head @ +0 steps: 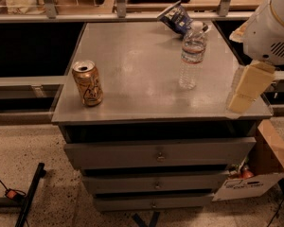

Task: Pick water bottle

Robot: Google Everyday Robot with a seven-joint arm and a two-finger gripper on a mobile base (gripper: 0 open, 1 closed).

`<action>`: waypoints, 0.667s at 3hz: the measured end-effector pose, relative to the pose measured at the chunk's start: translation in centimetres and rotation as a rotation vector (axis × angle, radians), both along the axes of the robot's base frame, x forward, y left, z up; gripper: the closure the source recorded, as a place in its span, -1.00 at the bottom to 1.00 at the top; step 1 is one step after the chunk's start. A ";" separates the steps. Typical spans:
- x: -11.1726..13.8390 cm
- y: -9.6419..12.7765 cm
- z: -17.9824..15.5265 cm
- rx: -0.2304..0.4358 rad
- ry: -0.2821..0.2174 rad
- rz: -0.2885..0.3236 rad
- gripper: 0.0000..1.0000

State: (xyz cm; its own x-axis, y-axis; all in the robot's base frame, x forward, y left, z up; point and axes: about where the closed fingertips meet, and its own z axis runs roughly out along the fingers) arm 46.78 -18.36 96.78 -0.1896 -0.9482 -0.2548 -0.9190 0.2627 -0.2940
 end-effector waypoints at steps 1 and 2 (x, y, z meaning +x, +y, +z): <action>0.0 0.0 0.0 0.000 0.000 0.000 -1.00; 1.3 -0.7 -0.2 0.050 -0.037 -0.059 -1.00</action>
Offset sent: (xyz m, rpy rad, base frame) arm 0.0382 -0.0240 -0.0072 0.1427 -0.0960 -0.1688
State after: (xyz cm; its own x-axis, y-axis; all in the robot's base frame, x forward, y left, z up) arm 48.08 -19.10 96.61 -0.2344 -0.9215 -0.3097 -0.8901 0.3316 -0.3128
